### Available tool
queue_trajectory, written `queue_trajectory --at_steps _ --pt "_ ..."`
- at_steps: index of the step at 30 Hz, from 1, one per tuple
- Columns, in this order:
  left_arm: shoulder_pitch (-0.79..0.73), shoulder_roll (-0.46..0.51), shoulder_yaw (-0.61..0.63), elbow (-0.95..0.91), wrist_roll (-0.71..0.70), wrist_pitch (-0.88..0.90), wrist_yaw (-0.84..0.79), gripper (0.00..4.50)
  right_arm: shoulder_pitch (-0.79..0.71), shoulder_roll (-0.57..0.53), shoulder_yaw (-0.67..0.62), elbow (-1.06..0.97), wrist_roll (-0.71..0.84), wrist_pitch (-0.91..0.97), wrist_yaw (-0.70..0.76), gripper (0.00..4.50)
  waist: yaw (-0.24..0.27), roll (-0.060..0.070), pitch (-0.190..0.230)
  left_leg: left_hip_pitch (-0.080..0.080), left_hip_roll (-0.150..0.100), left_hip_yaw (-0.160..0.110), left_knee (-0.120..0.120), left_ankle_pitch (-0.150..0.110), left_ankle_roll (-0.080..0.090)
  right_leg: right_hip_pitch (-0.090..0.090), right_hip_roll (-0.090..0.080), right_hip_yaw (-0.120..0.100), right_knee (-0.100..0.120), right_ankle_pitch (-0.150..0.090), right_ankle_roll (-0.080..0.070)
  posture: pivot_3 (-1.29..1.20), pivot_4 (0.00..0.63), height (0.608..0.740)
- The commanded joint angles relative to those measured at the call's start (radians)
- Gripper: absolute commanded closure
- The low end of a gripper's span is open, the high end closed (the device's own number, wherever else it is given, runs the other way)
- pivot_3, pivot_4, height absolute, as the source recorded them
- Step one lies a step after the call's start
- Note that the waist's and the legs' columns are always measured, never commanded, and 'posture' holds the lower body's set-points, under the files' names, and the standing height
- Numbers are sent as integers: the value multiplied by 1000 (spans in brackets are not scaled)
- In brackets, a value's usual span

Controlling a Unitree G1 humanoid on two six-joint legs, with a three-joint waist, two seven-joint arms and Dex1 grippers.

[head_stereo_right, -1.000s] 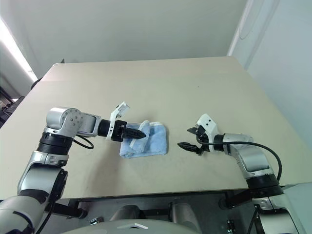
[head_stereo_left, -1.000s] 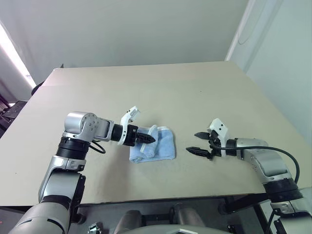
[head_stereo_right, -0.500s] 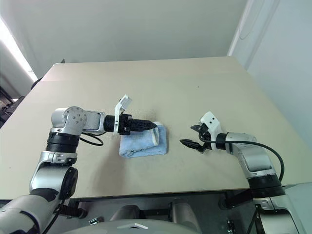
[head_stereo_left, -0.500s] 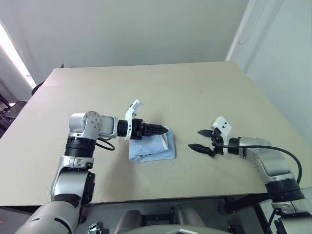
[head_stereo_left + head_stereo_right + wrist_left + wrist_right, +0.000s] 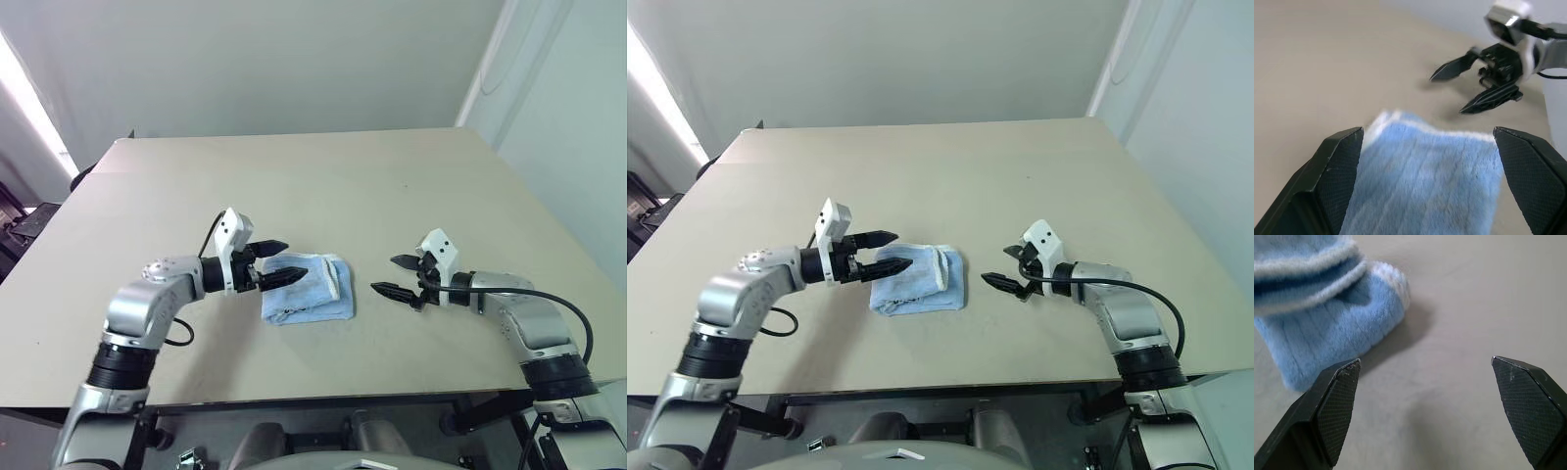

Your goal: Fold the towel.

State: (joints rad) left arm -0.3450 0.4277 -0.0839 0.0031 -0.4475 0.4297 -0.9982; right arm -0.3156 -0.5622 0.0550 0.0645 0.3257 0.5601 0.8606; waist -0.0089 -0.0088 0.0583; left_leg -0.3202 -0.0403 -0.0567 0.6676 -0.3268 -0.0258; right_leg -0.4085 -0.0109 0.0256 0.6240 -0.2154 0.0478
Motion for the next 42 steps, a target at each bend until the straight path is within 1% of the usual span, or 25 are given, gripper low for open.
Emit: queue_trajectory --at_steps 1,3,7,8,10,14,18,22,24,27,30,33,34,37,42 --pt "1 -51 -71 141 121 -267 -29 16 -40 8 -33 -9 22 25 -15 0 -1 0 0 0 0 0 0 0 0 0 0 0 0 0 0 0 0 740" --pt "-2 -78 -109 267 184 -393 -44 16 -43 8 -32 -16 25 28 -18 0 -2 0 0 0 0 0 0 0 1 1 1 0 -1 0 0 0 0 740" --pt "-61 -146 -107 496 225 -507 -31 16 -44 -1 -47 -51 56 49 -2 0 -2 0 0 0 1 0 -1 -1 2 0 1 0 -1 1 1 0 0 740" --pt "-76 -159 -100 538 229 -532 -29 16 -43 -6 -51 -60 64 58 3 0 0 1 0 0 1 0 -1 -1 2 0 1 0 -1 2 4 0 0 740" --pt "-103 -182 -82 601 223 -574 -32 16 -42 -24 -51 -74 73 80 17 0 3 2 -1 0 0 -1 0 -1 2 2 1 -1 -1 2 4 0 0 740" --pt "-120 -209 -63 629 201 -595 -77 16 -38 -42 -59 -104 120 135 55 0 -1 2 -1 0 0 0 0 -1 2 3 1 -2 -3 3 6 0 0 740" --pt "-90 -212 -55 558 183 -573 -114 16 -70 14 -143 -114 264 231 52 0 -1 2 -1 0 1 -1 0 -1 2 3 1 -2 -3 4 7 0 0 740" --pt "-48 -188 -39 423 147 -513 -126 16 -114 25 -119 -67 330 367 65 0 -2 2 -1 0 1 -1 0 -1 3 2 1 -1 -4 4 7 0 0 740" --pt "-39 -175 -28 361 135 -488 -115 16 -152 25 -78 -4 337 455 77 0 -2 2 -1 0 1 -1 0 -2 3 1 1 -1 -4 4 7 0 0 740" --pt "-32 -150 0 258 104 -438 -90 16 -244 70 -50 160 333 586 51 0 -6 2 -1 0 1 -1 0 -2 3 0 0 -1 -3 4 7 0 0 740" --pt "-22 -115 27 170 85 -398 -69 16 -317 107 -25 285 321 658 54 0 -6 2 -1 0 2 -2 0 -2 3 -2 1 -1 -3 4 7 0 0 740" --pt "32 -45 52 43 39 -319 -76 16 -382 151 -19 409 303 689 43 0 -11 2 -1 0 2 -1 -1 -2 4 -4 1 -1 -2 5 6 0 0 740" --pt "56 -15 59 1 28 -291 -79 16 -402 162 -16 448 300 699 51 0 -11 2 -1 -1 2 -1 -1 -2 4 -5 1 0 -2 6 4 0 0 740" --pt "107 35 74 -60 10 -254 -70 16 -428 175 14 490 283 698 81 0 -7 2 -1 -1 2 -1 -2 -2 5 -6 1 0 -3 7 3 0 0 740" --pt "160 68 100 -95 2 -232 -42 16 -441 201 55 499 268 715 117 0 -7 2 -1 -2 2 -1 -1 -2 5 -5 1 -1 -3 6 5 0 0 740"
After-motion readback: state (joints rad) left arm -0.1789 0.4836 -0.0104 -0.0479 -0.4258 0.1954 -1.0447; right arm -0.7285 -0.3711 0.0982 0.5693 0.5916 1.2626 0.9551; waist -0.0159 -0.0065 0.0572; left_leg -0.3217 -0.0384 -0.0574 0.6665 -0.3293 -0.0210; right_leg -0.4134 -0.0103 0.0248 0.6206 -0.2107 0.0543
